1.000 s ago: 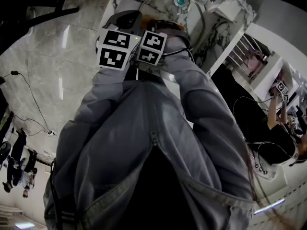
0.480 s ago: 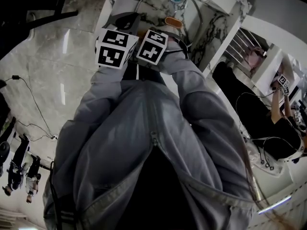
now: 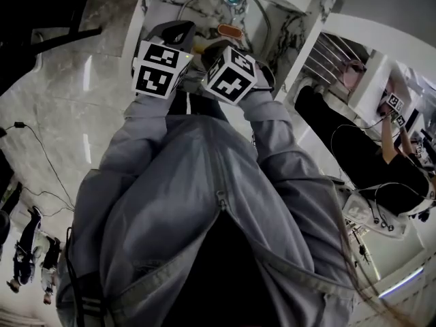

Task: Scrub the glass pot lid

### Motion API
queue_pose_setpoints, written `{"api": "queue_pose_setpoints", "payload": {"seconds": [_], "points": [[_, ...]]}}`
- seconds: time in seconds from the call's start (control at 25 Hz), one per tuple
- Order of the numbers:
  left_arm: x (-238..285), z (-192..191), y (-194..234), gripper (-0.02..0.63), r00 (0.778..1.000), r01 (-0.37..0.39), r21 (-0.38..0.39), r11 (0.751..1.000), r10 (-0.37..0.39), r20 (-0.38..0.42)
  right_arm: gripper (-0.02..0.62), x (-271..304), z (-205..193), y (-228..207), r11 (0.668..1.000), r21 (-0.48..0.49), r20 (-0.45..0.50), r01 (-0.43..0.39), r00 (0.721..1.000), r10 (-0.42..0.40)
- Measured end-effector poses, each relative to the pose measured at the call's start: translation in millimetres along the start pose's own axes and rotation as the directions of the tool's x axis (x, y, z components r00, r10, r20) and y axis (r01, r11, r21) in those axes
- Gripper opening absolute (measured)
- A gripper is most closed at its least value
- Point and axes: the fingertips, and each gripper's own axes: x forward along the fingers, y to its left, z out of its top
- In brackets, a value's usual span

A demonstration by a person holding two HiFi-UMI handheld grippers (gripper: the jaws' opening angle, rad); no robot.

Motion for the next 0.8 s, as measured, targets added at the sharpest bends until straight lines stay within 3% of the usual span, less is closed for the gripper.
{"api": "queue_pose_setpoints", "payload": {"seconds": [0.2,0.48,0.68,0.8], "points": [[11,17,-14,0.015,1.0,0.021,0.029,0.999,-0.022,0.013,0.046,-36,-13,-34,0.994,0.054,0.038,0.099,0.994,-0.101],[37,29,-20,0.015,0.999,0.05,0.04,0.998,-0.051,0.004,0.046,-49,-25,-121,0.962,0.088,0.047,0.259,0.963,-0.264],[57,32,-12,0.015,0.998,0.058,0.025,0.998,-0.057,-0.017,0.046,-21,-34,-177,0.946,-0.026,-0.013,0.324,0.946,-0.324],[63,32,-8,0.015,0.998,0.058,0.014,0.998,-0.057,-0.031,0.046,2,-39,-195,0.941,-0.111,-0.049,0.319,0.944,-0.325]]}}
